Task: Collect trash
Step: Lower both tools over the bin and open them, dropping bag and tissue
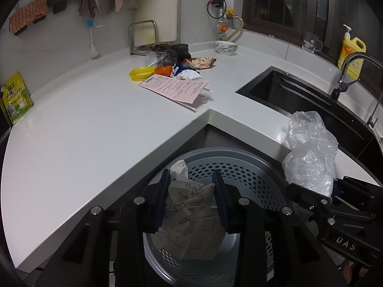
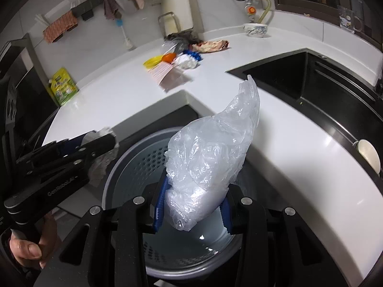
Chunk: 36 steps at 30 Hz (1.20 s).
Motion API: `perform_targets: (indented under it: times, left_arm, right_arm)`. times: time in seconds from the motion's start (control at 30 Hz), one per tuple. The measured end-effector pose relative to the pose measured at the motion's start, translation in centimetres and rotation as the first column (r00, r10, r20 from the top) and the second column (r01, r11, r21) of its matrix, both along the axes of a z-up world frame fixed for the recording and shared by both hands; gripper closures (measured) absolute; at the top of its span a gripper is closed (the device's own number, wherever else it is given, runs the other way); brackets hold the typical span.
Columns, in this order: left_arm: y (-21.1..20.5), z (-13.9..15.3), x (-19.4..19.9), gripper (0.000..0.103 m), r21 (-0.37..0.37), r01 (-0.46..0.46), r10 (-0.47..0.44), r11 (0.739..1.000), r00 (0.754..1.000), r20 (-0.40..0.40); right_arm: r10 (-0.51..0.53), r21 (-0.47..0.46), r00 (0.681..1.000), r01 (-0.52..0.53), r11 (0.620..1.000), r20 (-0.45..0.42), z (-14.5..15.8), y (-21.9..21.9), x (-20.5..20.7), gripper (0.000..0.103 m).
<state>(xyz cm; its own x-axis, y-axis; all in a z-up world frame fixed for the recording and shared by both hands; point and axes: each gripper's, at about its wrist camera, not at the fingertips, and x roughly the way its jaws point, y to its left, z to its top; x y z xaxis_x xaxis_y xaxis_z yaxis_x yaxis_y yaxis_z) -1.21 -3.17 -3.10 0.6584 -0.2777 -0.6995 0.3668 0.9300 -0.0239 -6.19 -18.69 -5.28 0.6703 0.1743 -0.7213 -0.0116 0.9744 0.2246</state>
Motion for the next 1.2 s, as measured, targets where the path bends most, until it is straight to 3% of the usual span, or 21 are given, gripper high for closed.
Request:
perform_targets:
  times: [0.53, 0.63, 0.7, 0.73, 0.83, 0.97, 1.2]
  left_arm:
    - [-0.3, -2.9, -0.3, 0.066, 0.004, 0.029, -0.029, 1.000, 0.997, -0.075]
    - [-0.2, -3.0, -0.5, 0.061, 0.006, 0.029, -0.029, 1.000, 0.997, -0.069]
    - [-0.1, -3.0, -0.7, 0.050, -0.002, 0.029, -0.029, 1.000, 0.998, -0.060]
    - [0.0, -2.9, -0.7, 0.047, -0.008, 0.030, -0.030, 1.000, 0.998, -0.054]
    - [0.1, -2.7, -0.8, 0.034, -0.003, 0.021, -0.021, 1.000, 0.999, -0.039]
    - [0.9, -2.5, -0.6, 0.027, -0.011, -0.002, 0.001, 1.000, 0.999, -0.040]
    - [2.0, -2.3, -0.2, 0.025, -0.019, -0.036, 0.035, 0.999, 0.999, -0.040]
  right_arm:
    - [0.005, 0.060, 0.996, 0.000, 0.998, -0.091, -3.7, 0.3, 0.0, 0.066]
    - [0.008, 0.064, 0.995, -0.002, 0.998, -0.096, -4.1, 0.2, 0.0, 0.066]
    - [0.009, 0.064, 0.995, -0.003, 0.998, -0.099, -4.2, 0.1, 0.0, 0.065]
    - [0.010, 0.065, 0.995, -0.004, 0.998, -0.099, -4.2, 0.1, 0.0, 0.063]
    - [0.009, 0.070, 0.996, -0.003, 0.998, -0.089, -4.0, 0.0, -0.1, 0.036]
    - [-0.002, 0.063, 0.998, 0.007, 0.998, -0.069, -3.5, -0.2, -0.3, 0.034]
    - [-0.014, 0.068, 0.998, 0.019, 0.997, -0.069, -3.5, -0.5, -0.4, 0.034]
